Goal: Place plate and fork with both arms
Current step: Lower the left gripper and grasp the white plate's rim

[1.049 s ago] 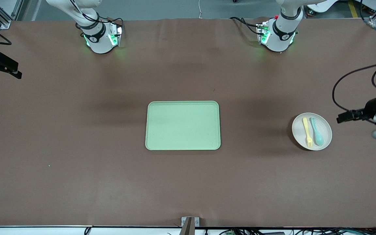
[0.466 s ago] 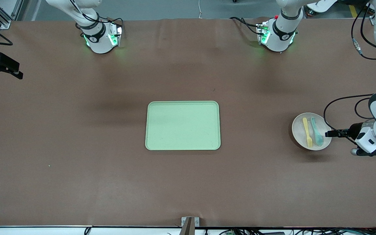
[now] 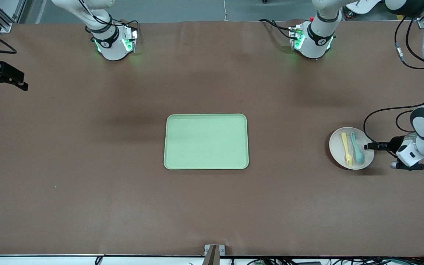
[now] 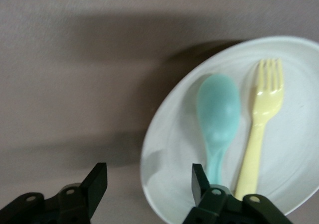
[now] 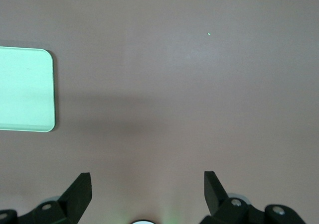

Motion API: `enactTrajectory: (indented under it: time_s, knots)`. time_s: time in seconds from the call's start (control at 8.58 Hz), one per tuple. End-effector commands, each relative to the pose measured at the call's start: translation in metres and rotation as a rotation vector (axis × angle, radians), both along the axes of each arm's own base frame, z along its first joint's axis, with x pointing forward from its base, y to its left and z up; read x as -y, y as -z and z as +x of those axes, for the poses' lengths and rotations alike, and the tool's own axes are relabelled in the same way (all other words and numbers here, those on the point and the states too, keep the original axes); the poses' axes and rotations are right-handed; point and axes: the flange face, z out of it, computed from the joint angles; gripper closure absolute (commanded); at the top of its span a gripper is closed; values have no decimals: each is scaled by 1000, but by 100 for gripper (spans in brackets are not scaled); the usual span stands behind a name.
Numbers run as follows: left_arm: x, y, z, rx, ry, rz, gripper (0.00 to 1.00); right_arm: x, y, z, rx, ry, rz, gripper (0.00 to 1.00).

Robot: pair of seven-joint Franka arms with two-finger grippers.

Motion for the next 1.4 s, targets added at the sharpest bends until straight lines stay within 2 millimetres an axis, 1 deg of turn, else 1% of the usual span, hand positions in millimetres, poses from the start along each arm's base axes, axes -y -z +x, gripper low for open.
enactTrajectory:
  time_s: [0.0,0.47,0.58,0.7,0.93,1.05,1.17,1.28]
  knots:
    - [-1,-1,-10,21,6,-40,54,-3,0,-2,0,11,12,1]
    - [3,1,-9,30,-16,-64,83,-6,0,-2,-3,14,12,1]
    - [3,1,-9,30,-16,-65,88,-8,0,-2,-3,13,12,1]
    - [2,1,-9,30,-17,-64,90,-7,0,-2,-3,14,12,1]
    - [3,1,-9,29,-12,-64,97,-7,0,-2,-3,14,12,1]
    - [7,-3,-6,34,2,-60,100,-7,0,-2,-3,14,10,1]
    - [14,-11,-1,40,24,-55,100,-9,0,-2,-2,11,10,1]
    - [32,-30,10,67,62,-50,100,-11,0,-2,-2,13,10,0]
